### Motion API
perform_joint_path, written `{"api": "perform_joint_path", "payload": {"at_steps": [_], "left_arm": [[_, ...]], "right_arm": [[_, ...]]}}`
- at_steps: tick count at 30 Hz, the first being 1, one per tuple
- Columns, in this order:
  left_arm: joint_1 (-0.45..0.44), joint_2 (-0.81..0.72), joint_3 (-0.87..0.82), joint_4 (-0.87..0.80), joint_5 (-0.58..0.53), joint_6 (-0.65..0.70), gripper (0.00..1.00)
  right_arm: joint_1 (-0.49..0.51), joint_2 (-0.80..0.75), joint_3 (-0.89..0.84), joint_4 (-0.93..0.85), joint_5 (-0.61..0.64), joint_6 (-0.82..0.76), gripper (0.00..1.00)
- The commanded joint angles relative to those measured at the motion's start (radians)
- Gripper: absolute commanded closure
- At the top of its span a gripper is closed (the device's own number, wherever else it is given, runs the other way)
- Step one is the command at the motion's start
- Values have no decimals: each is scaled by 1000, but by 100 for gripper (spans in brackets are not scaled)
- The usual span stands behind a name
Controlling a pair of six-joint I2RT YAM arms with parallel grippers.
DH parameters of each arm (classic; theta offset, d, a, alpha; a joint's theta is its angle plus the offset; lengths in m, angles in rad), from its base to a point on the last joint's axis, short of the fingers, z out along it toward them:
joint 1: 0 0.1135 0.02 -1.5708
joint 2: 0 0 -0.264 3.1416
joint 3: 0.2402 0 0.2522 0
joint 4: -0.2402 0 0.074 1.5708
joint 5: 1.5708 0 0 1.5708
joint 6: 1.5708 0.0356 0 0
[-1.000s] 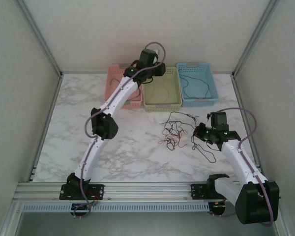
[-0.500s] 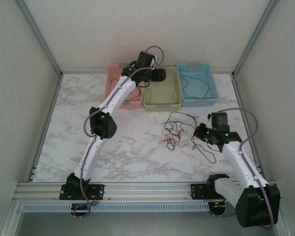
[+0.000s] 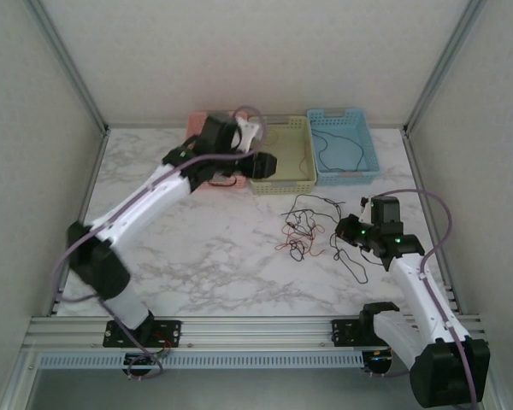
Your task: Untangle the cables
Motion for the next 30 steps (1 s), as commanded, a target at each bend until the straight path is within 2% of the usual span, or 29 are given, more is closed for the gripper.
{"api": "perform_joint_path", "payload": {"at_steps": [1, 4, 10, 13, 16, 19, 23, 30], "left_arm": [[-50, -160, -231, 212, 90, 5, 37], [-99, -289, -385, 204, 62, 29, 35], [-115, -471, -606, 264, 49, 0, 31], [-133, -504, -685, 367, 41, 27, 30], [-153, -538, -829, 587, 26, 96, 30], [-166, -499, -926, 765, 16, 154, 30], [-208, -411, -966, 884, -38, 276, 30], [-225, -239, -892, 1017, -7, 322, 31]], "right_arm": [[31, -19, -20, 52, -119, -2, 100], [72, -30, -18, 74, -153, -3, 100], [141, -44, 36, 43, -170, -4, 100], [155, -49, 74, 14, -172, 16, 100], [156, -55, 88, 9, -177, 45, 100], [157, -57, 91, 6, -180, 66, 100], [157, -61, 101, -2, -202, 82, 100], [158, -68, 121, -28, -220, 87, 100]]}}
